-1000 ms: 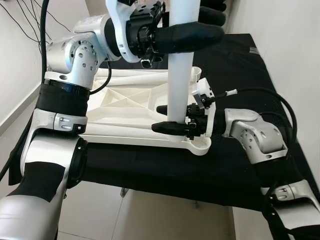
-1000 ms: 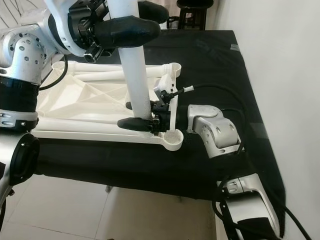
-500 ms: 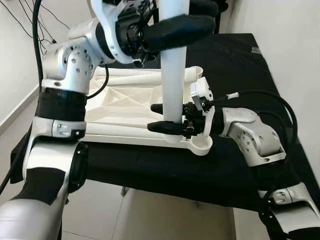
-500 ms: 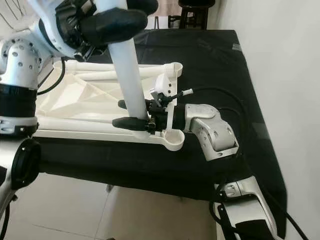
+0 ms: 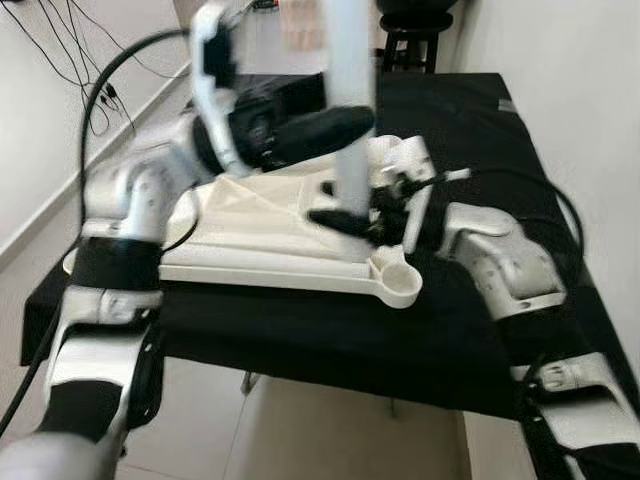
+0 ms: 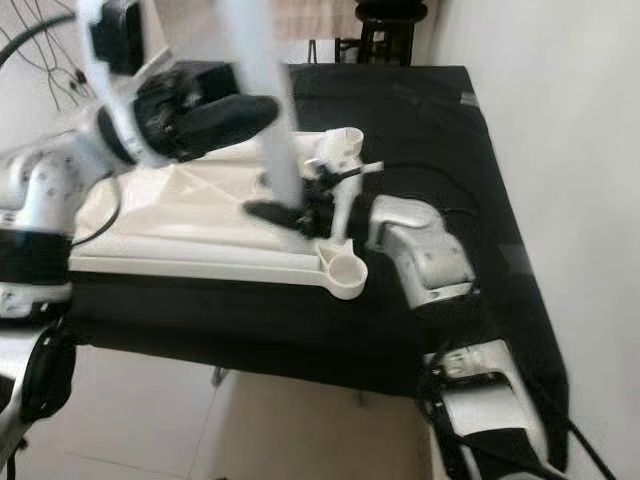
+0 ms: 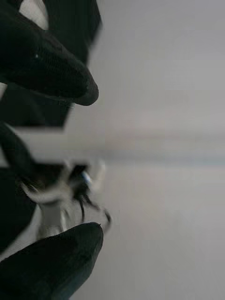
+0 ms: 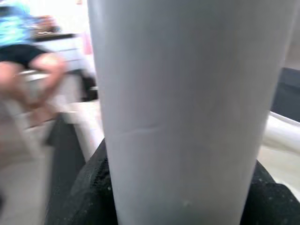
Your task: Building children table
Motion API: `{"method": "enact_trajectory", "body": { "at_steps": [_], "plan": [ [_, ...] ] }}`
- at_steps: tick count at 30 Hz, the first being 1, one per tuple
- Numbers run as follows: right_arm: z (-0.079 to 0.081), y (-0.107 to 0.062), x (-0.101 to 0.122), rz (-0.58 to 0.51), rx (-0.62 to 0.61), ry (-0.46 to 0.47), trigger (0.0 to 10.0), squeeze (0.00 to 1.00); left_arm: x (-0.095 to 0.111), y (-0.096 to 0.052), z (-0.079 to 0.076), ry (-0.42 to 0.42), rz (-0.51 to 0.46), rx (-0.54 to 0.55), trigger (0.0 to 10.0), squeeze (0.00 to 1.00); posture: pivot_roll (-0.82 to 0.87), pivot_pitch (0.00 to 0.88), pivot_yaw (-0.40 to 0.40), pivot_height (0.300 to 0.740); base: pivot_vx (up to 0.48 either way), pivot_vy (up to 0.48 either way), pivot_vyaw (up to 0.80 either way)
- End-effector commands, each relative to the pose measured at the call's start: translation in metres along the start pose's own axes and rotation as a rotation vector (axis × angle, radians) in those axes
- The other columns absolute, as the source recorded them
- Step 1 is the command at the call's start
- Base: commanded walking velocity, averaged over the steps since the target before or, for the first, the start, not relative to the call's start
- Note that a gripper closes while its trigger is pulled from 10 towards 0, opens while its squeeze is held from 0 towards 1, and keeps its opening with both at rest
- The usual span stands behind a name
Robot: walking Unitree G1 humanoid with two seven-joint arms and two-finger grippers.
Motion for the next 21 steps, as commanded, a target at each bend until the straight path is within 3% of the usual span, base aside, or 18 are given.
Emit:
{"method": "enact_trajectory", "body": {
  "at_steps": [1,2,3,4,5,6,7,9,11,12,13,14,15,16,18,19,21],
  "plan": [
    [0.000,0.001,-0.002,-0.003,-0.014,-0.002,0.0,0.00,0.001,-0.010,0.007,0.063,0.023,0.093,10.0,1.00,-0.01,0.133,0.025,0.740,0.000,0.000,0.00],
    [-0.008,-0.006,-0.007,0.010,-0.069,-0.004,0.0,0.00,-0.009,-0.036,0.020,0.072,0.062,0.259,10.0,1.00,-0.01,0.144,0.027,0.740,0.000,0.000,0.00],
    [-0.008,-0.006,-0.007,0.010,-0.069,-0.004,0.0,0.00,-0.009,-0.036,0.020,0.072,0.062,0.259,10.0,1.00,-0.01,0.144,0.027,0.740,0.000,0.000,0.00],
    [-0.015,-0.014,-0.013,0.021,-0.118,0.003,0.0,0.00,-0.015,-0.057,0.022,0.041,0.058,0.371,10.0,1.00,0.00,0.153,0.023,0.740,0.000,0.000,0.00],
    [-0.019,-0.018,-0.016,0.027,-0.145,0.008,0.0,0.00,-0.018,-0.069,0.021,0.012,0.050,0.427,10.0,1.00,0.00,0.153,0.023,0.740,0.000,0.000,0.00],
    [-0.019,-0.018,-0.016,0.027,-0.145,0.008,0.0,0.00,-0.018,-0.069,0.021,0.012,0.050,0.427,10.0,1.00,0.00,0.153,0.023,0.740,0.000,0.000,0.00],
    [-0.022,-0.023,-0.017,0.018,-0.168,0.016,0.0,0.00,-0.023,-0.076,0.012,0.010,0.070,0.446,10.0,1.00,0.01,0.164,0.021,0.740,0.000,0.000,0.00],
    [-0.022,-0.023,-0.017,0.018,-0.168,0.016,0.0,0.00,-0.023,-0.076,0.012,0.010,0.070,0.446,10.0,1.00,0.01,0.164,0.021,0.740,0.000,0.000,0.00],
    [-0.017,-0.029,-0.009,-0.053,-0.145,0.032,0.0,0.00,-0.050,-0.076,-0.022,-0.032,0.132,0.416,10.0,1.00,0.02,0.192,0.026,0.740,0.000,0.000,0.00],
    [-0.017,-0.029,-0.009,-0.053,-0.145,0.032,0.0,0.00,-0.050,-0.076,-0.022,-0.032,0.132,0.416,10.0,1.00,0.02,0.192,0.026,0.740,0.000,0.000,0.00],
    [-0.006,-0.031,-0.005,-0.086,-0.081,0.024,0.1,0.00,-0.075,-0.073,-0.046,-0.051,0.217,0.372,10.0,1.00,0.02,0.205,0.028,0.740,0.000,0.000,0.00],
    [-0.006,-0.031,-0.005,-0.086,-0.081,0.024,0.1,0.00,-0.075,-0.073,-0.046,-0.051,0.217,0.372,10.0,1.00,0.02,0.205,0.028,0.740,0.000,0.000,0.00],
    [0.008,-0.031,-0.004,-0.104,-0.007,0.002,10.0,0.00,-0.106,-0.071,-0.072,-0.083,0.306,0.330,10.0,0.00,0.02,0.220,0.030,0.740,0.000,0.000,0.00],
    [0.008,-0.031,-0.004,-0.104,-0.007,0.002,10.0,0.00,-0.106,-0.071,-0.072,-0.083,0.306,0.330,10.0,0.00,0.02,0.220,0.030,0.740,0.000,0.000,0.00],
    [0.032,-0.029,-0.005,-0.112,0.112,-0.029,10.0,0.00,-0.148,-0.070,-0.112,-0.162,0.389,0.285,10.0,0.00,0.02,0.244,0.033,0.740,0.000,0.000,0.00],
    [0.037,-0.029,-0.005,-0.114,0.134,-0.037,10.0,0.00,-0.155,-0.070,-0.122,-0.186,0.398,0.291,10.0,0.00,0.02,0.246,0.033,0.740,0.000,0.000,0.00],
    [0.040,-0.027,-0.004,-0.117,0.148,-0.040,10.0,0.00,-0.162,-0.070,-0.130,-0.190,0.416,0.294,10.0,0.00,0.03,0.256,0.035,0.740,0.000,0.000,0.00]
  ]
}}
Point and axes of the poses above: a point about 5 cm out from each wrist's last joint towards the gripper, its own y axis pointing out of the wrist towards the gripper, its own x axis along the axis of the wrist's last joint, z = x × y, the point moved 5 cm from there along y, pointing out of the wrist towards the gripper, and after that the axes turned 2 degrees about -y, right-handed, at the moved point
